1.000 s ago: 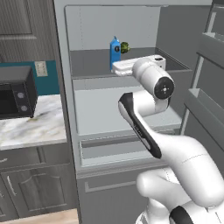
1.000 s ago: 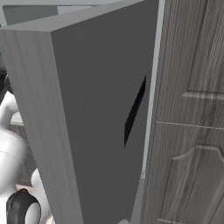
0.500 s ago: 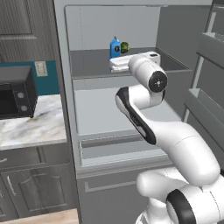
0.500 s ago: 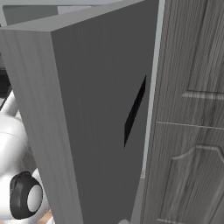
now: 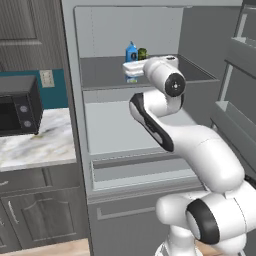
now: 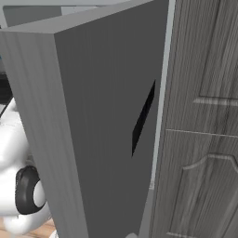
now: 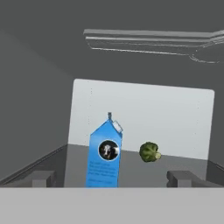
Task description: Take out the milk from the fridge and place it on the tray on the counter. Then take the sugar cube near the tray and place it in the tray.
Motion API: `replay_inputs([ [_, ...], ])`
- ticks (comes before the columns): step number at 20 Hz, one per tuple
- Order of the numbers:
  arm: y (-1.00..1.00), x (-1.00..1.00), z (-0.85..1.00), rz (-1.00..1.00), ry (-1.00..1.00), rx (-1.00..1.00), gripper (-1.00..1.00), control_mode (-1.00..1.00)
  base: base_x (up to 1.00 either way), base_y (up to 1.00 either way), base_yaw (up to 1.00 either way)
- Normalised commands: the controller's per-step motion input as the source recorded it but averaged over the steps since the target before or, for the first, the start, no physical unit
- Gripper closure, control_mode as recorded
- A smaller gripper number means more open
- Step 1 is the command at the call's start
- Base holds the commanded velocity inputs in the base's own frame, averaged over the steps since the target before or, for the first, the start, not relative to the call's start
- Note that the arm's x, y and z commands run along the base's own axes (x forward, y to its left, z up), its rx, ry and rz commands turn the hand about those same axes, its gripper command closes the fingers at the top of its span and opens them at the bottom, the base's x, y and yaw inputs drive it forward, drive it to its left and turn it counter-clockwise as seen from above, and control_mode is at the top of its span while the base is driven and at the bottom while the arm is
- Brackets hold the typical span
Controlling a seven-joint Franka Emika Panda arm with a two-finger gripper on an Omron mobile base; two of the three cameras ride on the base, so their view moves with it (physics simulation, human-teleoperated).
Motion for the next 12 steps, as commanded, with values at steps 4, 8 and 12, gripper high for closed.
replay_inputs([
  [4,0.13,0.30,0.00,0.00,0.01,0.00,-1.00,-1.00,0.00,0.00,0.00],
  [8,0.15,0.15,0.00,0.00,0.02,0.00,-1.00,-1.00,0.00,0.00,0.00],
  [12,0.08,0.08,0.00,0.00,0.02,0.00,-1.00,-1.00,0.00,0.00,0.00],
])
